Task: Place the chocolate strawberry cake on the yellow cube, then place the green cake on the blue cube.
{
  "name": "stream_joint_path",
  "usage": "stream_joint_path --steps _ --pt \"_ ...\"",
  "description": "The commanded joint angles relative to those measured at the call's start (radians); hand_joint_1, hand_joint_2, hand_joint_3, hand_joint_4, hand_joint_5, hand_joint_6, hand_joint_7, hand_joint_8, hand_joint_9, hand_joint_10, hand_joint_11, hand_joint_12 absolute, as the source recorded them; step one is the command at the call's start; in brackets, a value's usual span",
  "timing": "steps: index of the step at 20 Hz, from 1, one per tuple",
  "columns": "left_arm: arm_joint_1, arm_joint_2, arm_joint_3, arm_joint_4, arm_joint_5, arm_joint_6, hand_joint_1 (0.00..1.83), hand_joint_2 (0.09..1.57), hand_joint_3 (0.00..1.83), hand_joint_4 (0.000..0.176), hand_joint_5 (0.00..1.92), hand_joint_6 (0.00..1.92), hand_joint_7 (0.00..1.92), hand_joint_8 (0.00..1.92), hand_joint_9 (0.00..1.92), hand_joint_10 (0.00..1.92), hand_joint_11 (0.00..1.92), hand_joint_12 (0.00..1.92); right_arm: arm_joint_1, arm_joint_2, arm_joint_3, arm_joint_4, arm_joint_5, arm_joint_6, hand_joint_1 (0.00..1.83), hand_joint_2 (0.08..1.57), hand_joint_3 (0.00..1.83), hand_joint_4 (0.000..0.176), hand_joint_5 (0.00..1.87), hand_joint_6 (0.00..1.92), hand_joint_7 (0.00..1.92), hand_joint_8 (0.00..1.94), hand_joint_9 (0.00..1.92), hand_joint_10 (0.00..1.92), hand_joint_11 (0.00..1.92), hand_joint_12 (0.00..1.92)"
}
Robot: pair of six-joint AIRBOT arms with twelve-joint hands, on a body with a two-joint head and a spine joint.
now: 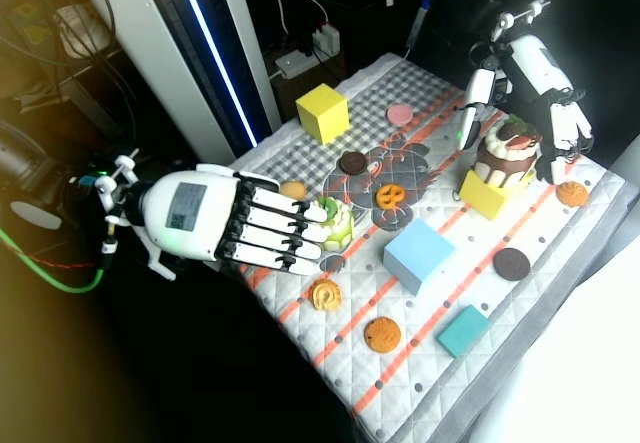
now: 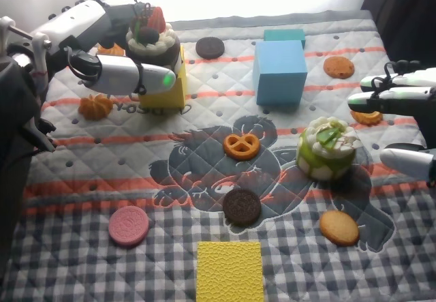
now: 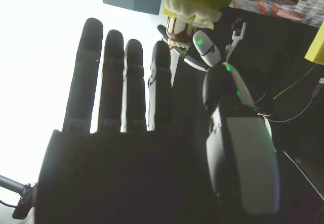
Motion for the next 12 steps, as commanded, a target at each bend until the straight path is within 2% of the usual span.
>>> stream_joint_path --steps 1,3,4,5,6,7,8,9,10,11,12 --pt "0.001 0.019 -0.007 0.016 -0.111 -0.004 0.74 0.91 0.0 0.059 0.28 0.0 0.51 0.09 0.34 0.77 0.0 1.46 0.008 -0.003 0.002 0.016 0.122 0.009 0.42 1.31 0.0 0.052 0.52 0.0 0.44 0.0 0.48 0.0 0.55 0.04" --pt "0.006 0.027 -0.018 0.015 -0.122 -0.004 0.74 0.91 0.0 0.06 0.25 0.0 0.49 0.05 0.33 0.7 0.0 1.42 0.008 -0.003 0.002 0.016 0.122 0.009 0.42 1.3 0.0 0.056 0.52 0.0 0.44 0.0 0.49 0.0 0.56 0.04" --pt "0.013 0.033 -0.028 0.014 -0.137 -0.004 0.72 0.9 0.0 0.07 0.19 0.0 0.44 0.01 0.32 0.56 0.0 1.29 0.008 -0.003 0.003 0.016 0.122 0.009 0.42 1.31 0.0 0.049 0.52 0.0 0.43 0.0 0.48 0.0 0.54 0.03" --pt "0.019 0.041 -0.039 0.012 -0.154 -0.004 0.7 0.89 0.0 0.094 0.14 0.0 0.37 0.0 0.3 0.44 0.0 1.17 0.008 -0.003 0.003 0.016 0.122 0.009 0.46 1.3 0.0 0.036 0.53 0.0 0.43 0.0 0.48 0.0 0.54 0.03" --pt "0.025 0.049 -0.05 0.01 -0.172 -0.004 0.7 0.88 0.0 0.128 0.13 0.01 0.31 0.0 0.3 0.28 0.0 1.12 0.008 -0.003 0.005 0.017 0.122 0.009 0.44 1.3 0.0 0.051 0.52 0.0 0.43 0.0 0.47 0.0 0.54 0.03" --pt "0.033 0.057 -0.062 0.007 -0.192 -0.004 0.69 0.87 0.0 0.144 0.13 0.0 0.27 0.0 0.33 0.15 0.0 1.19 0.008 -0.004 0.007 0.017 0.122 0.009 0.39 1.3 0.0 0.059 0.51 0.0 0.42 0.0 0.47 0.0 0.54 0.03" --pt "0.049 0.072 -0.084 0.007 -0.226 -0.004 0.69 0.87 0.0 0.145 0.11 0.0 0.21 0.0 0.29 0.05 0.0 1.01 0.009 -0.007 0.011 0.018 0.121 0.009 0.36 1.3 0.0 0.056 0.51 0.0 0.43 0.0 0.47 0.0 0.53 0.03" --pt "0.067 0.087 -0.107 0.009 -0.257 -0.004 0.69 0.87 0.0 0.145 0.11 0.0 0.21 0.0 0.29 0.05 0.0 1.01 0.012 -0.011 0.016 0.018 0.121 0.009 0.36 1.3 0.0 0.056 0.51 0.0 0.43 0.0 0.47 0.0 0.53 0.03" --pt "0.083 0.105 -0.131 0.017 -0.286 -0.004 0.69 0.85 0.0 0.135 0.06 0.01 0.13 0.0 0.17 0.01 0.0 0.5 0.017 -0.013 0.018 0.017 0.119 0.009 0.32 1.29 0.0 0.034 0.53 0.01 0.45 0.01 0.5 0.01 0.57 0.04" --pt "0.105 0.125 -0.16 0.027 -0.313 -0.004 0.69 0.85 0.0 0.135 0.06 0.01 0.13 0.0 0.17 0.01 0.0 0.5 0.02 -0.015 0.02 0.017 0.119 0.009 0.32 1.29 0.0 0.034 0.53 0.01 0.45 0.01 0.5 0.01 0.57 0.04" --pt "0.142 0.157 -0.207 0.035 -0.351 -0.004 0.68 0.85 0.0 0.135 0.03 0.01 0.1 0.01 0.07 0.0 0.0 0.19 0.026 -0.017 0.021 0.017 0.117 0.009 0.17 1.26 0.0 0.035 0.52 0.0 0.44 0.0 0.47 0.0 0.54 0.03"
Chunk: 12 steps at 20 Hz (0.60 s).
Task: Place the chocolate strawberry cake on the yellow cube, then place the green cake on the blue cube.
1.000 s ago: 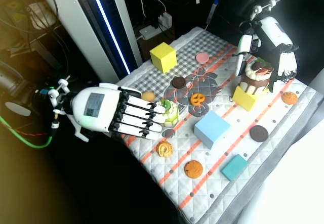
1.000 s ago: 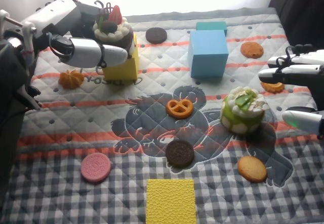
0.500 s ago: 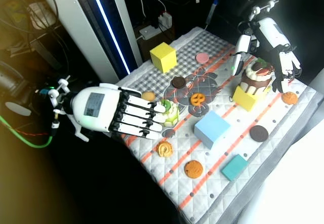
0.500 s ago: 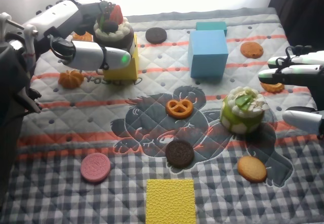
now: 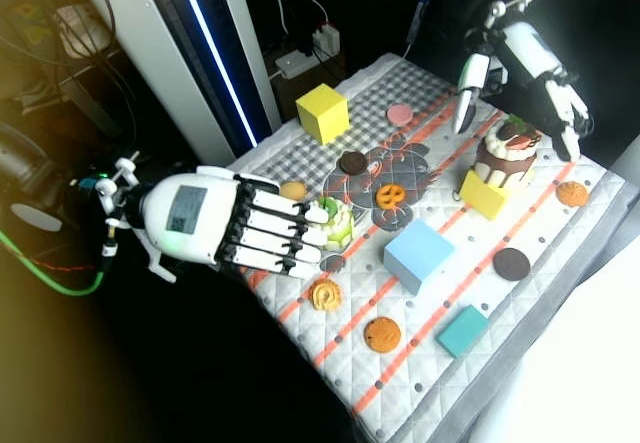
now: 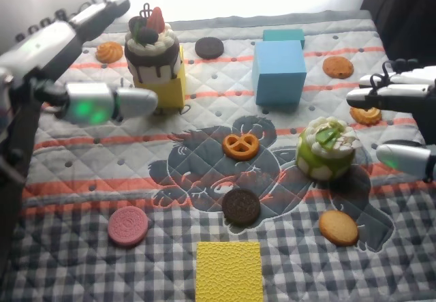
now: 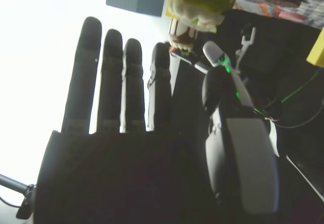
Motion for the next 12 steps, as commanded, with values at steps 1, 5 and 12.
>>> stream_joint_path --steps 1,5,12 --pt "0.036 0.041 -0.042 0.027 -0.186 -0.004 0.68 0.85 0.0 0.135 0.03 0.01 0.1 0.01 0.07 0.0 0.0 0.19 0.021 -0.005 0.005 0.016 0.114 0.007 0.17 1.26 0.0 0.035 0.52 0.0 0.44 0.0 0.47 0.0 0.54 0.03" --pt "0.191 0.15 -0.222 0.06 -0.398 -0.004 0.6 0.85 0.0 0.13 0.0 0.0 0.08 0.01 0.1 0.03 0.0 0.54 0.055 -0.022 0.02 -0.005 0.06 0.007 0.12 1.19 0.0 0.023 0.48 0.0 0.44 0.0 0.42 0.01 0.46 0.01" --pt "0.351 0.208 -0.359 0.081 -0.606 -0.004 0.63 0.87 0.0 0.057 0.0 0.0 0.01 0.0 0.0 0.0 0.0 0.0 0.147 -0.075 0.058 -0.092 -0.098 0.007 0.35 1.21 0.0 0.042 0.41 0.0 0.47 0.01 0.5 0.02 0.55 0.06"
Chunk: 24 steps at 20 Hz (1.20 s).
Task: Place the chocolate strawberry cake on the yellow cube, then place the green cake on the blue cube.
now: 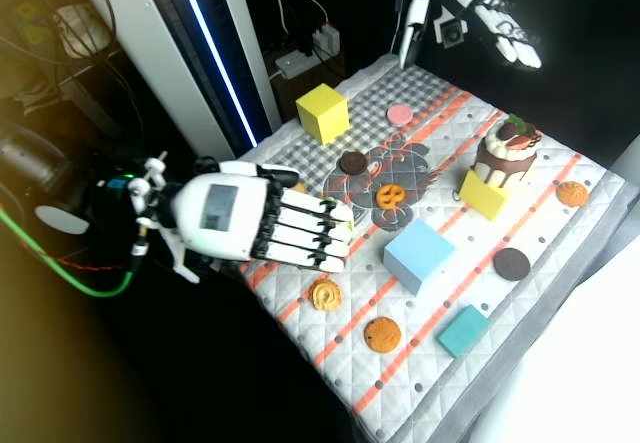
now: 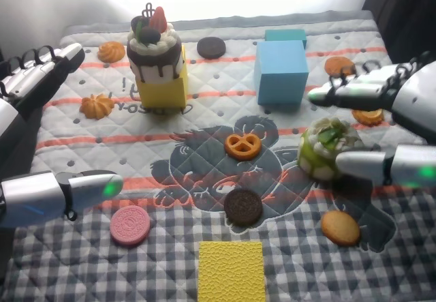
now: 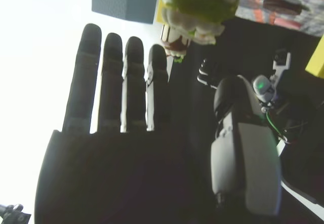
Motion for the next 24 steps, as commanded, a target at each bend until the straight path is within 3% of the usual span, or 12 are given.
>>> stream_joint_path --steps 1,3,4,10,12,14,15,16,17,18,19,24 --pt "-0.008 0.008 0.0 0.027 -0.152 -0.003 0.62 0.89 0.01 0.051 0.01 0.0 0.02 0.0 0.0 0.0 0.0 0.0 0.012 -0.007 0.009 0.005 0.082 0.005 0.43 1.19 0.0 0.066 0.4 0.0 0.47 0.0 0.52 0.02 0.58 0.09" --pt "-0.009 0.008 0.001 0.027 -0.155 -0.015 0.62 0.91 0.02 0.034 0.02 0.01 0.0 0.0 0.0 0.0 0.0 0.0 0.018 -0.02 0.018 0.001 0.055 0.005 0.57 1.16 0.01 0.098 0.41 0.0 0.47 0.0 0.57 0.0 0.51 0.43" --pt "-0.007 0.008 0.002 0.027 -0.156 -0.028 0.63 0.91 0.01 0.032 0.03 0.01 0.0 0.0 0.0 0.0 0.0 0.0 0.022 -0.025 0.024 -0.003 0.043 0.005 0.64 1.16 0.0 0.141 0.38 0.0 0.44 0.0 0.56 0.0 0.39 0.74" --pt "0.007 0.004 0.007 0.016 -0.152 -0.077 0.67 0.89 0.0 0.068 0.0 0.0 0.04 0.01 0.0 0.0 0.0 0.0 0.05 -0.055 0.047 -0.021 0.001 0.005 0.75 1.17 0.0 0.133 0.43 0.0 0.51 0.0 0.67 0.01 0.34 1.16" --pt "0.007 0.003 0.008 0.014 -0.154 -0.085 0.68 0.87 0.0 0.094 0.01 0.0 0.06 0.02 0.0 0.0 0.0 0.0 0.056 -0.058 0.048 -0.026 0.0 0.005 0.82 1.14 0.0 0.099 0.5 0.01 0.59 0.01 0.7 0.01 0.34 1.2" --pt "0.008 0.001 0.012 0.013 -0.154 -0.103 0.67 0.87 0.0 0.09 0.01 0.0 0.07 0.02 0.0 0.0 0.0 0.0 0.059 -0.059 0.046 -0.033 0.0 0.006 0.85 1.13 0.0 0.1 0.51 0.01 0.61 0.01 0.71 0.01 0.32 1.21" --pt "0.01 -0.001 0.016 0.013 -0.154 -0.121 0.67 0.87 0.0 0.098 0.02 0.0 0.1 0.01 0.03 0.0 0.0 0.0 0.06 -0.059 0.045 -0.038 0.0 0.01 0.95 1.11 0.0 0.044 0.63 0.01 0.75 0.04 0.83 0.07 0.39 1.28" --pt "0.017 -0.002 0.018 0.011 -0.155 -0.133 0.66 0.88 0.0 0.109 0.02 0.0 0.1 0.0 0.02 0.0 0.0 0.0 0.06 -0.059 0.045 -0.044 0.001 0.018 1.02 1.1 0.0 0.021 0.68 0.0 0.8 0.07 0.74 0.48 0.43 1.39" --pt "0.017 -0.002 0.018 0.011 -0.155 -0.133 0.68 0.88 0.0 0.106 0.03 0.0 0.12 0.01 0.04 0.01 0.0 0.0 0.06 -0.059 0.045 -0.045 0.001 0.019 1.1 1.1 0.0 0.0 0.77 0.02 0.66 0.68 0.62 1.18 0.49 1.61" --pt "0.022 -0.002 0.017 0.007 -0.157 -0.134 0.69 0.89 0.0 0.09 0.03 0.01 0.12 0.01 0.04 0.01 0.0 0.0 0.06 -0.058 0.045 -0.048 0.008 0.025 1.19 1.2 0.01 0.0 0.75 1.04 0.74 1.23 0.61 1.55 0.59 1.7" --pt "0.027 -0.002 0.017 0.003 -0.158 -0.136 0.69 0.88 0.0 0.096 0.03 0.01 0.12 0.01 0.03 0.0 0.0 0.0 0.06 -0.054 0.042 -0.048 0.018 0.028 1.19 1.25 0.0 0.0 0.72 1.1 0.72 1.58 0.61 1.63 0.6 1.75" --pt "0.041 -0.003 0.018 -0.009 -0.159 -0.156 0.75 0.89 0.0 0.078 0.05 0.01 0.09 0.0 0.0 0.0 0.0 0.0 0.067 -0.015 0.035 -0.047 0.137 0.073 1.19 1.24 0.0 0.0 0.86 1.08 0.64 1.64 0.54 1.55 0.51 1.72"
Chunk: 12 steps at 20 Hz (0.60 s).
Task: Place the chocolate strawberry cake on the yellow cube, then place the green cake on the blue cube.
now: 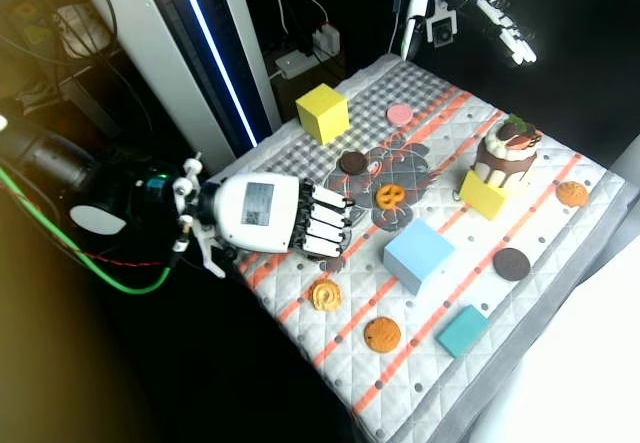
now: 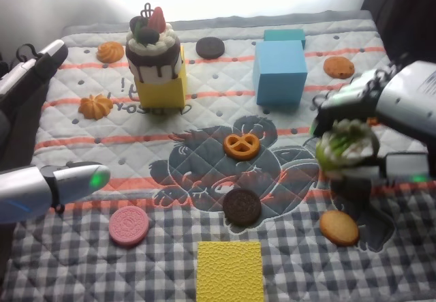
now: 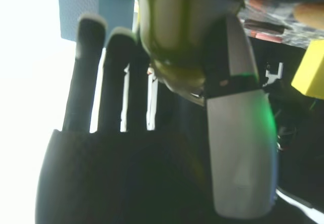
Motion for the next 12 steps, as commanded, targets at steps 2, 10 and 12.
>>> stream_joint_path --steps 2,10,12 --pt "-0.001 -0.003 0.007 0.016 -0.118 -0.006 0.78 0.88 0.0 0.075 0.06 0.01 0.09 0.0 0.0 0.0 0.0 0.0 0.037 0.009 0.001 0.023 0.178 0.008 1.31 1.22 0.0 0.0 0.88 1.1 0.66 1.49 0.67 1.5 0.52 1.49" --pt "0.001 -0.021 0.027 0.009 -0.097 -0.045 0.75 0.93 0.01 0.082 0.03 0.0 0.07 0.0 0.0 0.0 0.0 0.0 0.207 -0.101 0.121 0.131 0.194 0.008 1.33 1.19 0.0 0.0 0.81 1.25 0.84 1.22 0.72 1.41 0.47 1.52" --pt "0.001 -0.021 0.031 0.009 -0.092 -0.057 0.74 0.93 0.01 0.064 0.06 0.01 0.08 0.0 0.0 0.0 0.0 0.0 0.235 -0.133 0.152 0.155 0.174 0.008 1.35 1.15 0.0 0.0 0.86 1.23 0.9 1.08 0.84 1.27 0.68 1.43"
